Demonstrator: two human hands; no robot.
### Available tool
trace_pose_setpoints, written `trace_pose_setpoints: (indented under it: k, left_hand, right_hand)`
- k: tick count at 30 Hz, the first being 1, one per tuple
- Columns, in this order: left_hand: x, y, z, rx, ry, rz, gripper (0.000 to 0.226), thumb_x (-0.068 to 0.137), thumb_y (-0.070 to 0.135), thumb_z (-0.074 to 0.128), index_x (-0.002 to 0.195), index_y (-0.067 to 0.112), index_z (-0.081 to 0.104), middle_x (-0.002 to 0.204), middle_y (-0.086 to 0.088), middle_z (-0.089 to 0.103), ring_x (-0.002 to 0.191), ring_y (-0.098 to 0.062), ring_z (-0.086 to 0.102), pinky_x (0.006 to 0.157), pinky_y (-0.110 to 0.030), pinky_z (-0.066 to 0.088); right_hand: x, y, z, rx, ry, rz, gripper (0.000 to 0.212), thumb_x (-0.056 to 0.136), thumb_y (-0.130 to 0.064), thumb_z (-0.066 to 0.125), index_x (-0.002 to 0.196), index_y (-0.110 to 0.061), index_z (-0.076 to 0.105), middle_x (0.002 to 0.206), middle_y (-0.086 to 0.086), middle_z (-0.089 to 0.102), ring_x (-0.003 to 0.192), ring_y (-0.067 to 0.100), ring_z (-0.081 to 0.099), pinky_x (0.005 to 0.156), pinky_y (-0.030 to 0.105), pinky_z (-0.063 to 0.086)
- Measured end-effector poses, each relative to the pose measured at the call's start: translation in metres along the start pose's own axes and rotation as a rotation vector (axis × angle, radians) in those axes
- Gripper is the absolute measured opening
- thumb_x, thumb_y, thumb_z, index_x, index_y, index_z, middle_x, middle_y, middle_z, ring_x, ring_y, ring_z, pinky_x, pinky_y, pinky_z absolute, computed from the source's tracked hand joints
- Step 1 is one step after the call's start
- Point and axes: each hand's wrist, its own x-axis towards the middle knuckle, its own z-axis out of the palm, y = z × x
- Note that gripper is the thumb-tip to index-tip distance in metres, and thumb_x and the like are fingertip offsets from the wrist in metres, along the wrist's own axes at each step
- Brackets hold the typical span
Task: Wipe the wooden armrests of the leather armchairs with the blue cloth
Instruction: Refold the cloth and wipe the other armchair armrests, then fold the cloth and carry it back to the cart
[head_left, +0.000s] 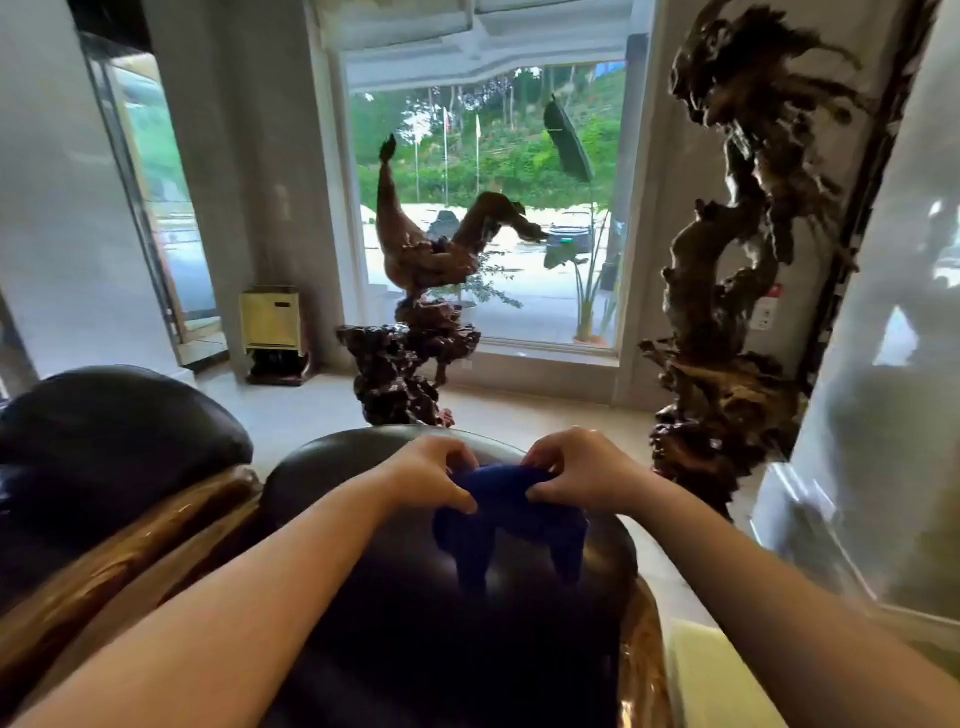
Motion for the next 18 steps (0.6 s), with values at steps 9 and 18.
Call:
trace_pose_setpoints:
  k: [9, 18]
  left_hand:
    - [-0.192, -0.093, -0.17, -0.023, 0.241, -0.182, 0.039, 0.068, 0.013, 0.075, 0.103, 0.016, 0.06, 0.1, -0.001, 0.065, 0.091, -0.014, 0.062, 0.07, -0.022, 0.051]
    - [-0.435, -0.235, -0.285, -0.051, 0.487, -0.416, 0.036, 0.07, 0.009, 0.075, 0.103, 0.015, 0.06, 0.102, -0.004, 0.064, 0.091, -0.016, 0.063, 0.074, -0.032, 0.058]
  right_hand:
    - [0.057, -0.239, 0.076, -0.012, -0.092, -0.346, 0.025, 0.071, -0.022, 0.075, 0.096, -0.019, 0.071, 0.084, -0.003, 0.067, 0.073, 0.009, 0.061, 0.069, 0.025, 0.049]
    - [0.069, -0.499, 0.233, 0.033, -0.253, -0.67, 0.025, 0.071, -0.022, 0.074, 0.096, -0.021, 0.071, 0.079, -0.007, 0.066, 0.07, 0.005, 0.059, 0.066, 0.018, 0.043]
